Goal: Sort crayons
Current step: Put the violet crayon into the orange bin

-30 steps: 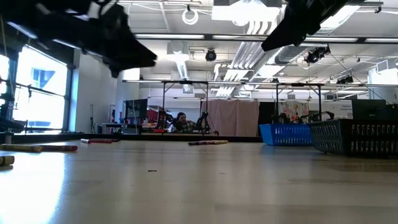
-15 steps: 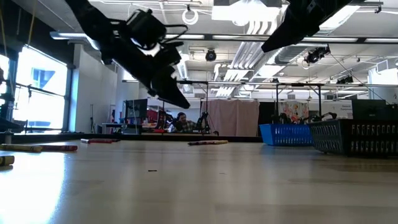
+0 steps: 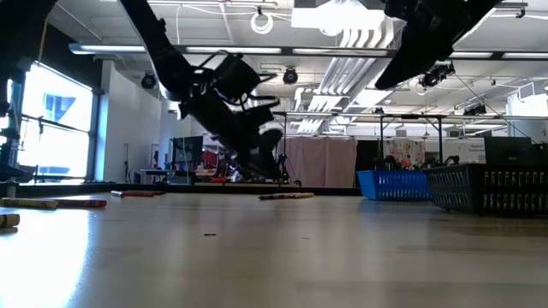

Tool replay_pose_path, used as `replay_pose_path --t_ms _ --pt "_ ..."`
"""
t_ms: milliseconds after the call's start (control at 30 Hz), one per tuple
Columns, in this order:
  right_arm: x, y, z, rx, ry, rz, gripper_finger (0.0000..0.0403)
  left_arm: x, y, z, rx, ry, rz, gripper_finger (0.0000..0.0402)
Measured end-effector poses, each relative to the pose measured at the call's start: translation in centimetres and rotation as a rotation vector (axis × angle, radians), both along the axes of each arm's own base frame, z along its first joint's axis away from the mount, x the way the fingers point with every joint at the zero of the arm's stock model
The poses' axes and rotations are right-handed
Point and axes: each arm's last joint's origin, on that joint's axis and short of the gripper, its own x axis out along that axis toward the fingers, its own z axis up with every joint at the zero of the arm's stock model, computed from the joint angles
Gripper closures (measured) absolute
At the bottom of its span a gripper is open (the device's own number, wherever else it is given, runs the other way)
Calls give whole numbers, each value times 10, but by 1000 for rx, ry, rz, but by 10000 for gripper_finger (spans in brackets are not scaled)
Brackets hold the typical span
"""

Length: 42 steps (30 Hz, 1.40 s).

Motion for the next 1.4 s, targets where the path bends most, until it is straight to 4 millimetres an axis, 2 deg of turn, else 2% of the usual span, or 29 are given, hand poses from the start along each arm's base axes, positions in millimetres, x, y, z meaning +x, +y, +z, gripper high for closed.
replay_pose_path --t_ms 167,833,933,1033,1200,1400 --pt "-2 0 -2 24 22 -27 357 -2 6 -16 -18 128 100 302" --pt "-4 -1 -4 31 41 -34 357 -7 1 -25 -119 203 90 303" --pt "-4 -1 -4 31 42 -34 357 -8 2 -25 -114 209 81 312" --pt "-4 -1 -3 32 40 -35 357 -8 2 -26 -128 211 72 339" --pt "0 1 9 89 -3 -14 357 -9 2 -26 -136 209 71 393" --pt "4 9 34 152 -69 51 357 -8 4 -22 -133 178 73 393"
